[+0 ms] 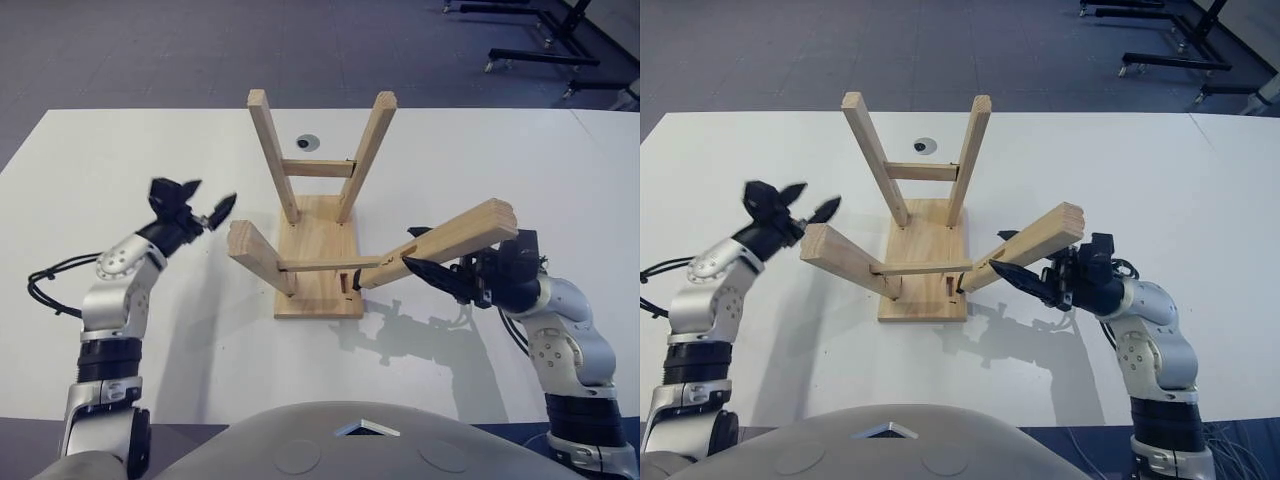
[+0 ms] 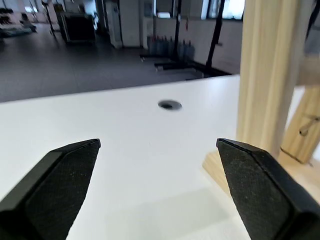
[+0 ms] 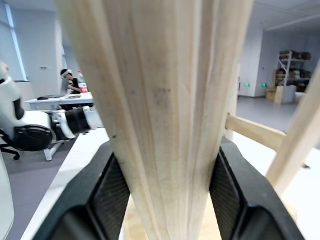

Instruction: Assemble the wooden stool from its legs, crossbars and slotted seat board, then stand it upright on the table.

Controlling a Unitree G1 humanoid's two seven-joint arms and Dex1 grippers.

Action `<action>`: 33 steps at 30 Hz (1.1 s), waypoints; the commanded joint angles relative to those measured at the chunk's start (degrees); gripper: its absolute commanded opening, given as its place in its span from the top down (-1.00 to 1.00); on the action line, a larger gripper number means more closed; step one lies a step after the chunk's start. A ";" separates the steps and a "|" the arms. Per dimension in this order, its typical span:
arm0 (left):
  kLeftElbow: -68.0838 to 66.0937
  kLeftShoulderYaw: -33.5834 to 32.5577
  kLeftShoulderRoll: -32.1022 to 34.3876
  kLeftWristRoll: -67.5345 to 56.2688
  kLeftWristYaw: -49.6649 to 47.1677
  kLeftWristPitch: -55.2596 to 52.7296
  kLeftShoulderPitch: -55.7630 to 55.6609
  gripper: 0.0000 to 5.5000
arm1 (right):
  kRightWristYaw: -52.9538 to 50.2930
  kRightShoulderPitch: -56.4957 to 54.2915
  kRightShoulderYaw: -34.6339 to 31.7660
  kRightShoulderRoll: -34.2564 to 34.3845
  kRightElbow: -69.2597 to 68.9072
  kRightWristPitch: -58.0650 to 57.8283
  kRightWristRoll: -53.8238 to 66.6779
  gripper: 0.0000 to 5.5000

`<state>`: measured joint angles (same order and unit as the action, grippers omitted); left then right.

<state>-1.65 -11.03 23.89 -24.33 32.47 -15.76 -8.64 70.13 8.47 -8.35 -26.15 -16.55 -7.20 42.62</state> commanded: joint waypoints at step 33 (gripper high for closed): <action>34.92 -3.79 17.87 -34.13 1.86 -28.92 -2.99 -0.55 | 0.90 -4.20 5.20 -2.10 -0.35 4.86 -1.99 0.25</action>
<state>33.17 -15.71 41.06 -59.61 33.73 -45.15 -11.94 70.94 7.02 -2.82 -26.79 -14.80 -0.95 39.51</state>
